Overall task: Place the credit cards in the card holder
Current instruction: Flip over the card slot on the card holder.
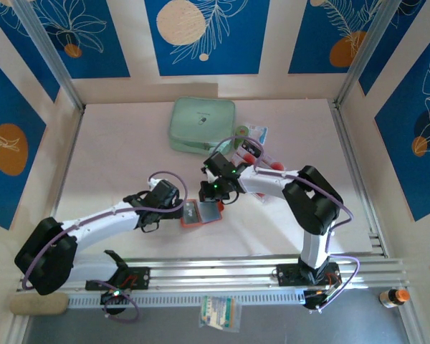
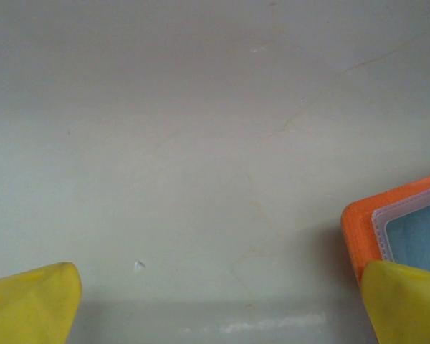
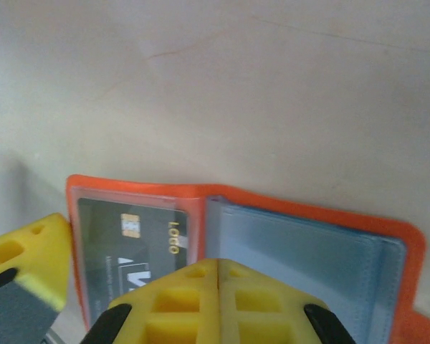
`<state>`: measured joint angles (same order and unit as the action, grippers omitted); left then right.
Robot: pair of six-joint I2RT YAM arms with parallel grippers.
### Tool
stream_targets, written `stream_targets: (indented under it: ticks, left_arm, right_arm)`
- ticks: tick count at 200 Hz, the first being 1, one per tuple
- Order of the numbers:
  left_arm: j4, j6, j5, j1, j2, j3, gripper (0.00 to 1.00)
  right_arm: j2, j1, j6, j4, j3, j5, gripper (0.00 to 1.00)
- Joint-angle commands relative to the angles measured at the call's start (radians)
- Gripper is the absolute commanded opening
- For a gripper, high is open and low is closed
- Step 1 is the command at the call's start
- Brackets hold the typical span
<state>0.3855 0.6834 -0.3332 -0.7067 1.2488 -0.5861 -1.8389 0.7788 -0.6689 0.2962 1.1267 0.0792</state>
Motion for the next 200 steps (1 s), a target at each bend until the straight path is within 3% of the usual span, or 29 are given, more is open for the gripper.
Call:
stream_targets:
  ticks: [1,91,200]
  left_arm:
    - [0.011,0.008,0.009,0.011,-0.013,-0.02,1.0]
    - [0.006,-0.01,0.018,0.01,0.0,-0.044,1.0]
    - [-0.025,-0.023,0.072,0.011,0.004,-0.075,1.0]
  right_arm:
    - [0.005,-0.016,0.007,0.02,-0.045,-0.02,0.02]
    - [0.079,-0.034,-0.046,0.018,-0.166,-0.056,0.01]
    - [0.123,-0.02,-0.029,0.004,-0.063,0.023,0.02]
